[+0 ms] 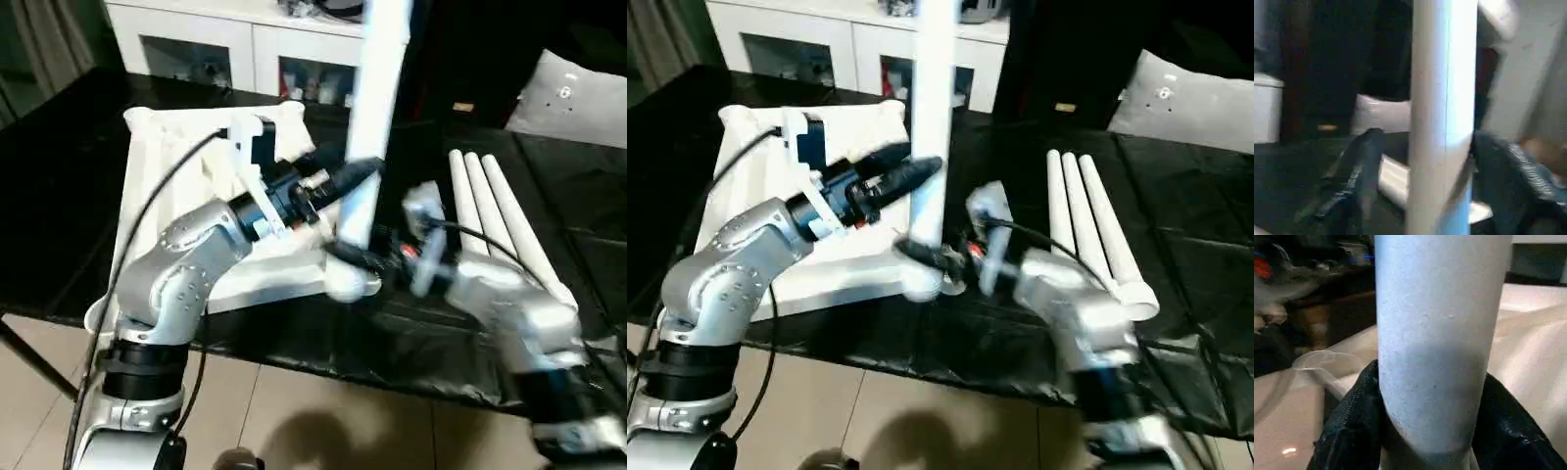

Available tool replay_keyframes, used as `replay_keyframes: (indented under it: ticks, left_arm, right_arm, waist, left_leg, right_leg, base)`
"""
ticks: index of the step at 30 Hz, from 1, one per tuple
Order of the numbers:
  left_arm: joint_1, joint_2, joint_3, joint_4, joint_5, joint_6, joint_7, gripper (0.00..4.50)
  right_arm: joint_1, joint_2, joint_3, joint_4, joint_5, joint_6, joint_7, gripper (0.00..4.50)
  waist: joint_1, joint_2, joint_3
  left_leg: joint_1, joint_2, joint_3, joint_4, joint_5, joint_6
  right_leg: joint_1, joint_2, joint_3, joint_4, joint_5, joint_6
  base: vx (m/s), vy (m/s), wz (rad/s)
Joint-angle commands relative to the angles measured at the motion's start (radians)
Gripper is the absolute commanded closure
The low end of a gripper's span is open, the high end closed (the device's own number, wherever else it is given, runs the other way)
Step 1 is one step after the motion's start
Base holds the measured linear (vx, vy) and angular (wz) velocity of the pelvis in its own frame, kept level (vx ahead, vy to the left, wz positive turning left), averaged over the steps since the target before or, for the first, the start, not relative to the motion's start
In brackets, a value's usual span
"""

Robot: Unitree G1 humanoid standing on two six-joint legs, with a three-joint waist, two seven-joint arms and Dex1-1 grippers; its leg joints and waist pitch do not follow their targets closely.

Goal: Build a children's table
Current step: Pick table leg

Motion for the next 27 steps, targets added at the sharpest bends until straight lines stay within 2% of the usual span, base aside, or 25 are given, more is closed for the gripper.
replay_keyframes:
  ticks: [1,2,3,5,7,9,11,13,16,19,23,27]
  left_arm:
    - [0.0,0.0,-0.025,0.021,0.069,-0.037,0.042,1.05]
    - [0.002,-0.028,-0.061,0.014,0.108,-0.054,0.082,0.99]
    - [0.003,-0.042,-0.072,0.009,0.117,-0.059,0.096,0.94]
    - [0.004,-0.071,-0.079,0.009,0.123,-0.065,0.126,0.94]
    - [-0.004,-0.14,-0.081,0.033,0.143,-0.062,0.222,0.94]
    - [-0.009,-0.148,-0.082,0.042,0.15,-0.063,0.237,0.94]
    - [-0.017,-0.172,-0.079,0.065,0.167,-0.075,0.263,1.22]
    - [-0.024,-0.197,-0.062,0.089,0.178,-0.086,0.297,1.29]
    - [-0.028,-0.199,-0.058,0.097,0.186,-0.091,0.307,1.62]
    - [-0.037,-0.195,-0.051,0.109,0.206,-0.113,0.326,1.75]
    - [-0.045,-0.19,-0.05,0.122,0.227,-0.132,0.332,2.13]
    - [-0.049,-0.187,-0.055,0.126,0.243,-0.145,0.333,2.37]
  right_arm:
    - [-0.012,0.01,-0.007,-0.002,-0.017,-0.037,-0.038,2.59]
    - [-0.013,0.035,0.008,0.003,-0.048,-0.075,-0.067,2.59]
    - [-0.015,0.045,0.012,0.007,-0.061,-0.09,-0.08,2.59]
    - [-0.021,0.067,0.007,0.016,-0.07,-0.108,-0.104,2.59]
    - [-0.038,0.11,-0.008,0.042,-0.087,-0.134,-0.163,2.59]
    - [-0.041,0.113,-0.007,0.045,-0.092,-0.138,-0.168,2.59]
    - [-0.045,0.121,-0.001,0.055,-0.102,-0.151,-0.177,2.59]
    - [-0.046,0.132,0.001,0.072,-0.12,-0.174,-0.193,2.59]
    - [-0.045,0.136,-0.001,0.079,-0.128,-0.183,-0.2,2.59]
    - [-0.046,0.137,-0.004,0.09,-0.133,-0.193,-0.207,2.59]
    - [-0.055,0.141,-0.008,0.106,-0.137,-0.203,-0.212,2.59]
    - [-0.063,0.149,-0.009,0.122,-0.143,-0.211,-0.211,2.59]
  waist:
    - [-0.005,0.0,-0.076]
    - [-0.005,0.001,-0.078]
    - [-0.006,-0.005,-0.077]
    - [-0.007,-0.002,-0.076]
    - [-0.011,-0.006,-0.074]
    - [-0.011,-0.008,-0.073]
    - [-0.009,-0.006,-0.073]
    - [-0.011,0.0,-0.074]
    - [-0.01,0.0,-0.077]
    - [-0.01,-0.001,-0.076]
    - [-0.009,0.001,-0.075]
    - [-0.01,-0.003,-0.075]
  left_leg:
    - [0.013,0.051,-0.009,-0.079,-0.119,-0.023]
    - [0.014,0.051,-0.009,-0.079,-0.116,-0.024]
    - [0.013,0.053,-0.009,-0.079,-0.118,-0.024]
    - [0.011,0.051,-0.009,-0.079,-0.123,-0.019]
    - [0.012,0.053,-0.008,-0.079,-0.131,-0.019]
    - [0.012,0.052,-0.007,-0.08,-0.142,-0.017]
    - [0.011,0.051,-0.008,-0.08,-0.14,-0.016]
    - [0.011,0.05,-0.009,-0.08,-0.139,-0.018]
    - [0.011,0.051,-0.01,-0.078,-0.13,-0.014]
    - [0.011,0.051,-0.01,-0.078,-0.124,-0.008]
    - [0.014,0.052,-0.01,-0.08,-0.146,-0.009]
    - [0.013,0.053,-0.011,-0.08,-0.146,-0.009]
  right_leg:
    - [0.057,-0.085,0.052,-0.074,-0.158,-0.134]
    - [0.057,-0.086,0.052,-0.071,-0.149,-0.137]
    - [0.057,-0.088,0.052,-0.072,-0.146,-0.139]
    - [0.059,-0.088,0.052,-0.071,-0.146,-0.142]
    - [0.057,-0.09,0.053,-0.074,-0.156,-0.152]
    - [0.057,-0.09,0.054,-0.078,-0.189,-0.142]
    - [0.058,-0.089,0.054,-0.078,-0.194,-0.132]
    - [0.056,-0.087,0.053,-0.08,-0.18,-0.122]
    - [0.057,-0.087,0.053,-0.075,-0.142,-0.136]
    - [0.058,-0.087,0.053,-0.072,-0.114,-0.145]
    - [0.057,-0.089,0.053,-0.076,-0.151,-0.143]
    - [0.057,-0.089,0.053,-0.075,-0.148,-0.146]
  base:
    - [0.0,0.0,0.0]
    - [0.0,0.0,0.0]
    - [0.0,0.0,0.0]
    - [0.0,0.0,0.0]
    - [0.0,0.0,0.0]
    - [0.0,0.0,0.0]
    - [0.0,0.0,0.0]
    - [0.0,0.0,0.0]
    - [0.0,0.0,0.0]
    - [0.0,0.0,0.0]
    - [0.0,0.0,0.0]
    - [0.0,0.0,0.0]
